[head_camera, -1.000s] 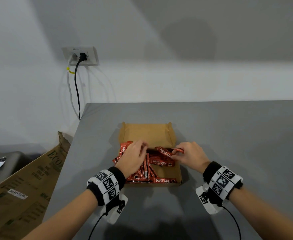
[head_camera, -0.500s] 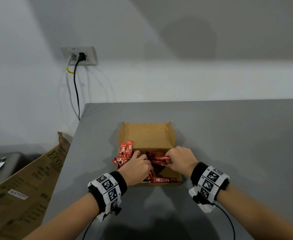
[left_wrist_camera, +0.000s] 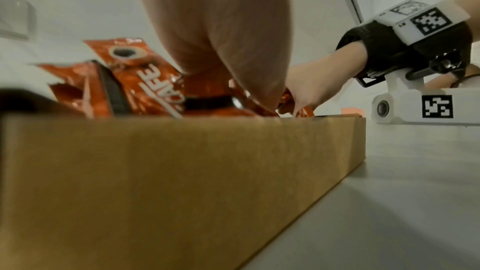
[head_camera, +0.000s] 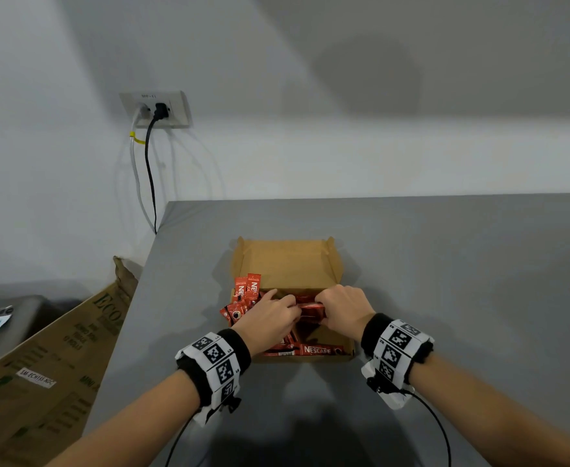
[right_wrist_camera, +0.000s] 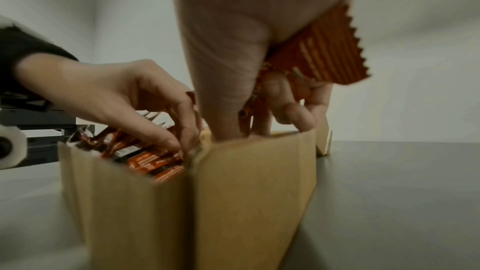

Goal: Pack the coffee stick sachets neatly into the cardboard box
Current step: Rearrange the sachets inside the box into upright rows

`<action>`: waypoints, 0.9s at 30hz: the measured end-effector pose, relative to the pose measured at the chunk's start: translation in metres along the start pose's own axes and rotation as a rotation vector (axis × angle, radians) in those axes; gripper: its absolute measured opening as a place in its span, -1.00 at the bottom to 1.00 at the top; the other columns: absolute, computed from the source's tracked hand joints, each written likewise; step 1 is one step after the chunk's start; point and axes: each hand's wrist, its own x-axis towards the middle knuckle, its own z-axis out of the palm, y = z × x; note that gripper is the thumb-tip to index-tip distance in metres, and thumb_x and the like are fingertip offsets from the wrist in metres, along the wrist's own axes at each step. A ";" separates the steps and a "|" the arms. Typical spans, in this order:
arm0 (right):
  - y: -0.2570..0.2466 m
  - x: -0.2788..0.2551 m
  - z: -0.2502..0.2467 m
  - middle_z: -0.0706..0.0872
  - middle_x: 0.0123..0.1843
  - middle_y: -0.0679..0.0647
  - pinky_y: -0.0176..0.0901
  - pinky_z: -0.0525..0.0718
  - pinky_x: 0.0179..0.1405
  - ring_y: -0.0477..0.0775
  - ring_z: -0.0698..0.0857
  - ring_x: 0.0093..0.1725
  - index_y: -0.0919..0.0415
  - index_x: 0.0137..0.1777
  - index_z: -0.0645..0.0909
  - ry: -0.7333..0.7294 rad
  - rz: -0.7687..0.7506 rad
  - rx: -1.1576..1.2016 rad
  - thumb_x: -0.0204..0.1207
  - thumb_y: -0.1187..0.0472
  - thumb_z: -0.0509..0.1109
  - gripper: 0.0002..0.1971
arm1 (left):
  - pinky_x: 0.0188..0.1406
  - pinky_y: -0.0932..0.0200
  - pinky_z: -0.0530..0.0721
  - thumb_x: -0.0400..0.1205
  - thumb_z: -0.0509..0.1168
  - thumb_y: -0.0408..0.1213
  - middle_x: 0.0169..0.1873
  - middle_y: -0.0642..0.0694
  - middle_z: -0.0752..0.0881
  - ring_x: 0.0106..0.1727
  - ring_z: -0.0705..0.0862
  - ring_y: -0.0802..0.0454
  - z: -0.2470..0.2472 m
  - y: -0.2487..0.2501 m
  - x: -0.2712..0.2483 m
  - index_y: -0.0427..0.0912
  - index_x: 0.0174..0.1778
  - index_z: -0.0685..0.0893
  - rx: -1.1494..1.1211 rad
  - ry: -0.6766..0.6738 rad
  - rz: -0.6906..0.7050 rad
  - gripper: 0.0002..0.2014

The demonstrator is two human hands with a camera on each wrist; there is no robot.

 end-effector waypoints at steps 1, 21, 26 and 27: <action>0.000 0.000 0.000 0.74 -0.03 0.10 -0.04 0.59 -0.11 0.20 0.70 -0.04 0.12 -0.02 0.63 0.008 -0.001 0.019 0.55 0.12 0.29 -0.87 | 0.55 0.01 0.24 0.74 0.03 -0.29 0.27 -0.12 0.58 0.26 0.60 -0.05 0.001 0.001 0.002 -0.19 0.28 0.57 -0.002 0.021 -0.018 -0.72; 0.027 -0.009 -0.009 0.77 -0.17 -0.04 -0.45 0.63 -0.22 -0.26 0.75 -0.19 0.06 0.19 0.42 0.027 -0.058 0.915 0.68 0.18 0.17 -0.87 | 0.04 0.10 0.71 0.63 0.29 -0.30 -0.09 -0.12 0.79 -0.07 0.74 0.01 0.000 -0.001 0.018 -0.27 -0.03 0.75 -0.380 0.110 -0.264 -0.84; 0.027 -0.006 -0.003 0.60 -0.33 -0.14 -0.46 0.50 -0.31 -0.24 0.58 -0.31 0.04 -0.29 0.56 0.125 0.006 0.805 0.54 0.12 0.39 -0.83 | 0.08 0.09 0.70 0.63 0.29 -0.31 -0.07 -0.12 0.79 -0.04 0.74 0.00 0.000 -0.001 0.019 -0.26 -0.03 0.76 -0.400 0.109 -0.283 -0.84; 0.026 -0.006 -0.003 0.62 -0.32 -0.12 -0.46 0.50 -0.31 -0.20 0.59 -0.30 0.04 -0.31 0.59 0.128 0.023 0.807 0.51 0.11 0.42 -0.82 | 0.08 0.09 0.70 0.63 0.29 -0.31 -0.06 -0.12 0.79 -0.04 0.74 0.00 0.001 -0.002 0.019 -0.26 -0.03 0.76 -0.403 0.106 -0.287 -0.84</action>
